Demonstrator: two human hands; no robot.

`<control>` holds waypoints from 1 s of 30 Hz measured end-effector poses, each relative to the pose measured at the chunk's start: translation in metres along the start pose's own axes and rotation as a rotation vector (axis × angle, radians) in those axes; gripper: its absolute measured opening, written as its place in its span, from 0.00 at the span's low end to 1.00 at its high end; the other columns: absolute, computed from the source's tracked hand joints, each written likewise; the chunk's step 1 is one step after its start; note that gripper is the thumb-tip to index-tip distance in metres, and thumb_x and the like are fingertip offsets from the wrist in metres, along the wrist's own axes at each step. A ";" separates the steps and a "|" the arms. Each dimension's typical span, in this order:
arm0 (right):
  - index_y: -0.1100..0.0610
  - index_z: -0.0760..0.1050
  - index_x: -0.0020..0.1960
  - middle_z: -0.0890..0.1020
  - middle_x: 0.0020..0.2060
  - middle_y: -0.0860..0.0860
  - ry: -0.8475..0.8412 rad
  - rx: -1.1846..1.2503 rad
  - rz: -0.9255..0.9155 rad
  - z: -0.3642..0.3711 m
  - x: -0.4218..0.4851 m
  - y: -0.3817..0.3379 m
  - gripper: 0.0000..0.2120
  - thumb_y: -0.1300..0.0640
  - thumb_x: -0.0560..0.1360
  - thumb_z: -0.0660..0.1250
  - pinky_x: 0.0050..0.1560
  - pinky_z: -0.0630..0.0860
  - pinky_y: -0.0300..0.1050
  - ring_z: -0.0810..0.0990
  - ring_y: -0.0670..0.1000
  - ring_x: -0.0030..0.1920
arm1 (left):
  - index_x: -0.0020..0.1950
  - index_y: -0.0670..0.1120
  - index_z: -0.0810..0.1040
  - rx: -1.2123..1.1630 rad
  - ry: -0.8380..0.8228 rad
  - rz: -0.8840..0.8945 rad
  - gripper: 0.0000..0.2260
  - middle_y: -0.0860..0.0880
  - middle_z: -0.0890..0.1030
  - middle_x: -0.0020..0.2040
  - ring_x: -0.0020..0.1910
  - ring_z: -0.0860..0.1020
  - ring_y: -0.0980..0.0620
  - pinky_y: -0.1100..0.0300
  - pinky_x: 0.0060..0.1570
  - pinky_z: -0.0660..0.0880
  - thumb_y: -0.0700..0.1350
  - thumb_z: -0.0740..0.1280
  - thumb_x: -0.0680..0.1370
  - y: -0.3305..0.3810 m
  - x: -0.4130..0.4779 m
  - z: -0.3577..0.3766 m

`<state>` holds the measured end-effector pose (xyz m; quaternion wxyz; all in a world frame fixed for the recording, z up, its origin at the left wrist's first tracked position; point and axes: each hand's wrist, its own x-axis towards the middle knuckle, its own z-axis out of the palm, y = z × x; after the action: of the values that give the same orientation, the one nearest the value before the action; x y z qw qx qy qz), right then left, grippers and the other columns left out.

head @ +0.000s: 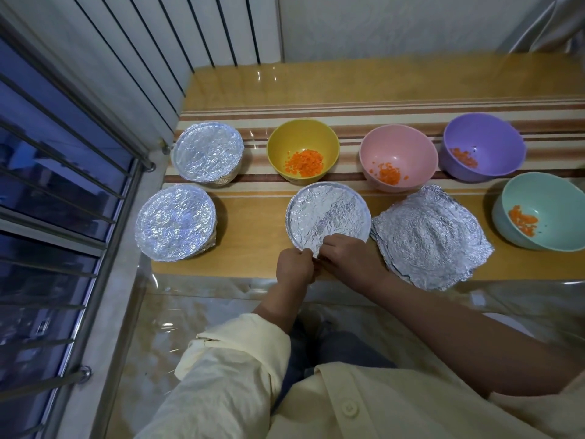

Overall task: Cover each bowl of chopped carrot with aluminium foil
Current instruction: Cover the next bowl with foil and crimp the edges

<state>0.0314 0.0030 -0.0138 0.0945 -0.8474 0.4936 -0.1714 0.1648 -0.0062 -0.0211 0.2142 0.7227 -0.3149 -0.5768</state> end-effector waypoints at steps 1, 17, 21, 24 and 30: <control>0.59 0.73 0.31 0.74 0.29 0.53 0.005 0.007 0.005 0.000 0.000 0.000 0.13 0.64 0.64 0.77 0.26 0.65 0.42 0.74 0.53 0.30 | 0.31 0.40 0.77 0.013 0.005 0.007 0.11 0.32 0.82 0.38 0.41 0.83 0.33 0.40 0.47 0.79 0.45 0.63 0.70 -0.006 0.008 0.002; 0.60 0.82 0.41 0.79 0.36 0.53 -0.128 0.174 0.080 0.001 0.010 -0.003 0.08 0.55 0.73 0.70 0.33 0.71 0.46 0.78 0.54 0.39 | 0.39 0.35 0.81 0.362 0.067 0.136 0.19 0.36 0.83 0.40 0.42 0.82 0.37 0.50 0.44 0.77 0.50 0.61 0.77 0.006 0.000 -0.022; 0.57 0.82 0.44 0.79 0.38 0.48 0.139 0.374 0.255 -0.012 0.009 0.015 0.11 0.50 0.75 0.67 0.38 0.72 0.42 0.76 0.47 0.39 | 0.29 0.42 0.75 0.461 0.124 0.179 0.20 0.41 0.80 0.34 0.36 0.76 0.41 0.54 0.38 0.70 0.50 0.63 0.79 0.002 0.008 -0.044; 0.58 0.80 0.54 0.79 0.47 0.50 0.431 0.500 0.695 -0.013 0.009 0.033 0.08 0.57 0.77 0.66 0.45 0.75 0.43 0.77 0.48 0.45 | 0.31 0.44 0.77 0.520 0.127 0.185 0.21 0.43 0.83 0.36 0.39 0.78 0.42 0.56 0.39 0.70 0.58 0.61 0.76 0.001 0.009 -0.057; 0.56 0.70 0.70 0.74 0.65 0.47 0.145 0.855 0.860 0.003 0.022 0.046 0.20 0.51 0.81 0.61 0.63 0.68 0.41 0.71 0.45 0.64 | 0.67 0.43 0.73 0.348 0.123 0.149 0.24 0.45 0.79 0.58 0.59 0.77 0.43 0.54 0.56 0.71 0.60 0.58 0.82 0.008 0.018 -0.053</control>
<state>0.0059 -0.0391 -0.0268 0.4531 -0.4452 0.6844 -0.3580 0.2170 -0.0278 -0.0156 0.1470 0.7572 -0.4489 -0.4510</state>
